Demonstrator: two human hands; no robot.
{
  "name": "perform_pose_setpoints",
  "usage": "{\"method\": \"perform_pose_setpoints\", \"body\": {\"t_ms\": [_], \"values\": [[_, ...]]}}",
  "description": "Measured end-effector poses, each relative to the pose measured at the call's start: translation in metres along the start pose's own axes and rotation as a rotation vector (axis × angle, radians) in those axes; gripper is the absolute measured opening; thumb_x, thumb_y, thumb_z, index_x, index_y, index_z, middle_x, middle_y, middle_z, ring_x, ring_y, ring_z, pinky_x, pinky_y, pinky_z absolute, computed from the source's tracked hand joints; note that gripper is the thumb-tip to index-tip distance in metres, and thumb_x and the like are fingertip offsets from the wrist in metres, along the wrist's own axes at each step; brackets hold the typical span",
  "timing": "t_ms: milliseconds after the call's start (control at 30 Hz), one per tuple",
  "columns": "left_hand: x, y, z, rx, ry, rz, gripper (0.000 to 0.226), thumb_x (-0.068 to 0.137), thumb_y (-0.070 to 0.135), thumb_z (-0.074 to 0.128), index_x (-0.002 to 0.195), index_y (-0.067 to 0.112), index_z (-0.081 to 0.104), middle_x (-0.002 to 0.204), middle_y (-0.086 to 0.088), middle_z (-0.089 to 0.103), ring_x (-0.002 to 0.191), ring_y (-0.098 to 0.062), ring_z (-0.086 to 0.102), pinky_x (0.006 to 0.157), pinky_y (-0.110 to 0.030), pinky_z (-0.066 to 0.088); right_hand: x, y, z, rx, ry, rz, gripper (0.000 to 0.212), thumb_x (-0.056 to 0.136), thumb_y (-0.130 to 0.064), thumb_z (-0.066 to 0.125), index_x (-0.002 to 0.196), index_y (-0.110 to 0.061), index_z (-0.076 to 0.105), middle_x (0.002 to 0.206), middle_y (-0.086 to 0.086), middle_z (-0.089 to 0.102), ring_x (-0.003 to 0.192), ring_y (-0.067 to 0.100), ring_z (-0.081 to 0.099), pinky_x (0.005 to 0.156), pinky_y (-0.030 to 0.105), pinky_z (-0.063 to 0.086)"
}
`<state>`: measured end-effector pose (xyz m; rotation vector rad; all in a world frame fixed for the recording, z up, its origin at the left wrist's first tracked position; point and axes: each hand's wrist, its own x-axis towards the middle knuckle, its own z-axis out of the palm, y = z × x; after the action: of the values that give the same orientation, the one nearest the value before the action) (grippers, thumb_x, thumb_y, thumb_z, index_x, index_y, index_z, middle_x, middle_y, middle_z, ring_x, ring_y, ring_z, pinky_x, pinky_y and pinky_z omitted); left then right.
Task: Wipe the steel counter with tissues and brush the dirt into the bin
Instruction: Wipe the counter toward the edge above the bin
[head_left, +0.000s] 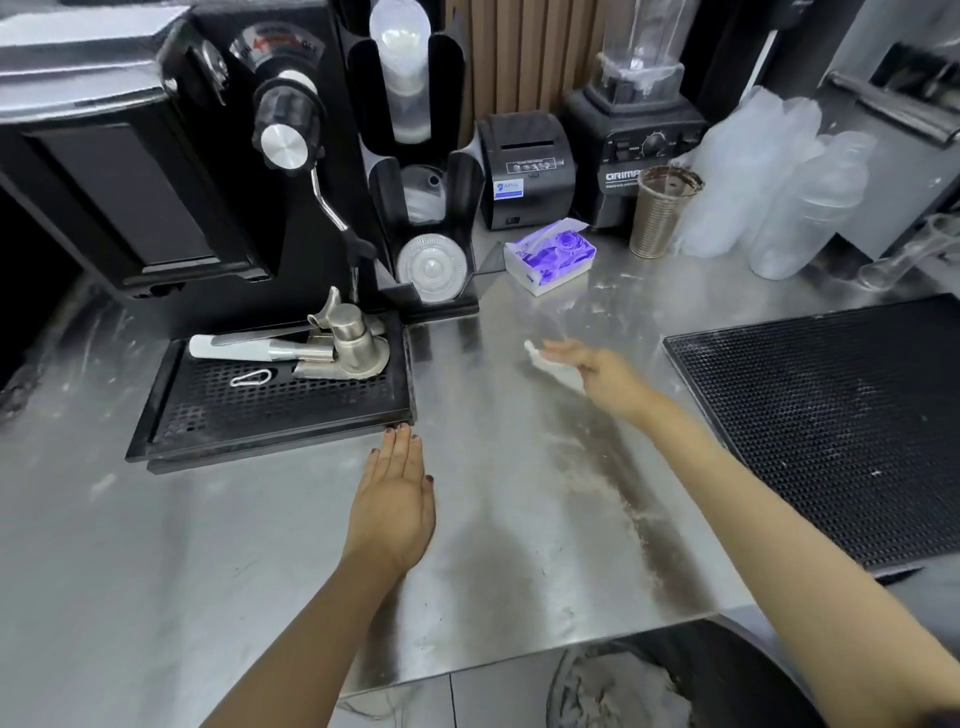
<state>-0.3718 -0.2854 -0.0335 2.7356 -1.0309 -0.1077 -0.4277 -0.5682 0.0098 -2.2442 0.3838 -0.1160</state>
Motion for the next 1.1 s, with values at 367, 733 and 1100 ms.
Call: {"method": "perform_pose_setpoints", "body": {"t_ms": [367, 733, 1100], "values": [[-0.001, 0.003, -0.002, 0.002, -0.001, -0.02, 0.065, 0.086, 0.03, 0.01, 0.143, 0.003, 0.025, 0.154, -0.009, 0.017, 0.143, -0.022, 0.012, 0.114, -0.028, 0.002, -0.065, 0.01, 0.036, -0.173, -0.218, -0.129, 0.053, 0.082, 0.01, 0.032, 0.128, -0.007, 0.052, 0.145, 0.008, 0.039, 0.136, 0.01, 0.021, 0.12, 0.029, 0.009], [0.078, 0.062, 0.0, -0.096, 0.019, 0.202, 0.041, 0.089, 0.013, 0.034, 0.122, 0.001, 0.054, 0.132, -0.015, 0.051, 0.126, -0.028, 0.044, 0.11, -0.03, 0.029, -0.024, 0.032, -0.025, -0.024, 0.287, 0.154, 0.063, 0.076, 0.027, 0.029, 0.127, -0.002, 0.051, 0.142, 0.013, 0.042, 0.14, 0.023, 0.026, 0.109, 0.015, 0.013], [0.113, 0.064, 0.02, -0.015, 0.0, 0.086, 0.072, 0.084, 0.04, -0.002, 0.147, 0.009, 0.013, 0.156, -0.004, 0.006, 0.144, -0.017, -0.001, 0.116, -0.03, -0.005, -0.02, 0.043, 0.0, -0.096, 0.019, -0.103, 0.056, 0.078, 0.006, 0.027, 0.125, -0.004, 0.055, 0.14, 0.004, 0.041, 0.135, 0.011, 0.029, 0.11, 0.008, 0.008]]}}
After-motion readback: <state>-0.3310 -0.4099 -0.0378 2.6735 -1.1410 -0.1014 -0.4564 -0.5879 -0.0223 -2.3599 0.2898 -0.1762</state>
